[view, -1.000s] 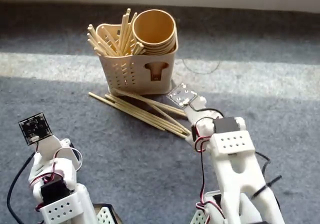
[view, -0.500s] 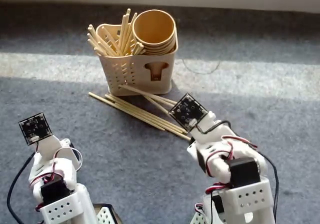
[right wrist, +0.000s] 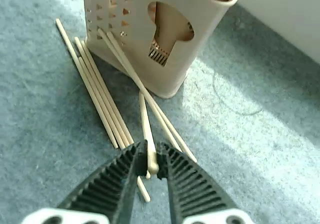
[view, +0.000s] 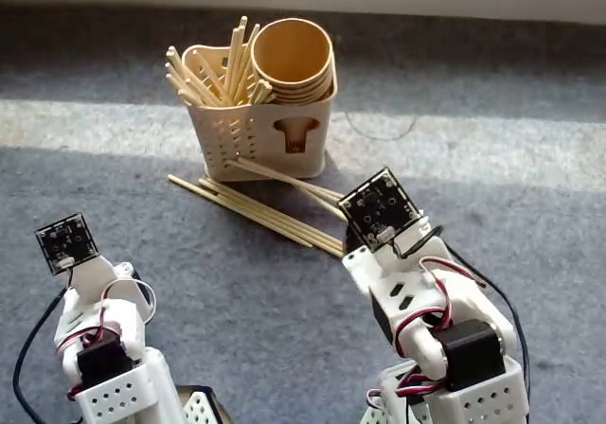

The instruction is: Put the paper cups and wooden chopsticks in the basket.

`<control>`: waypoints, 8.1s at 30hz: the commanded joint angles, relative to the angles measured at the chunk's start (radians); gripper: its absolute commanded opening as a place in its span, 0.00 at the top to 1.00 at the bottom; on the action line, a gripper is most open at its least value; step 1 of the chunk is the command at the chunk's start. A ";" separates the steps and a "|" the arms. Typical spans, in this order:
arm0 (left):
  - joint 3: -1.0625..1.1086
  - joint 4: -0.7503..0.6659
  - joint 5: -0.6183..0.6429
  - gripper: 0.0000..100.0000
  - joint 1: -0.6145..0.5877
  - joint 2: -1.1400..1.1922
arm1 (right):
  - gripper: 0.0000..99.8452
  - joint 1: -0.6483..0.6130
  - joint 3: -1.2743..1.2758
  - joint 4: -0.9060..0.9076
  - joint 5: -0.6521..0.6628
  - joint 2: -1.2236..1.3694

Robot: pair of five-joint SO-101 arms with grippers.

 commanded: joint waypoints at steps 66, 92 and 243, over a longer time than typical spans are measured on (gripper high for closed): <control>0.019 0.002 -0.011 0.99 -0.018 -0.008 | 0.99 -0.202 -0.802 -0.226 -0.100 0.746; 0.019 0.002 -0.011 0.99 -0.018 -0.008 | 0.99 -0.208 -1.165 -0.226 -0.104 1.239; -0.529 -0.784 0.196 0.97 0.302 0.796 | 0.99 0.288 -0.306 -0.924 -0.405 1.109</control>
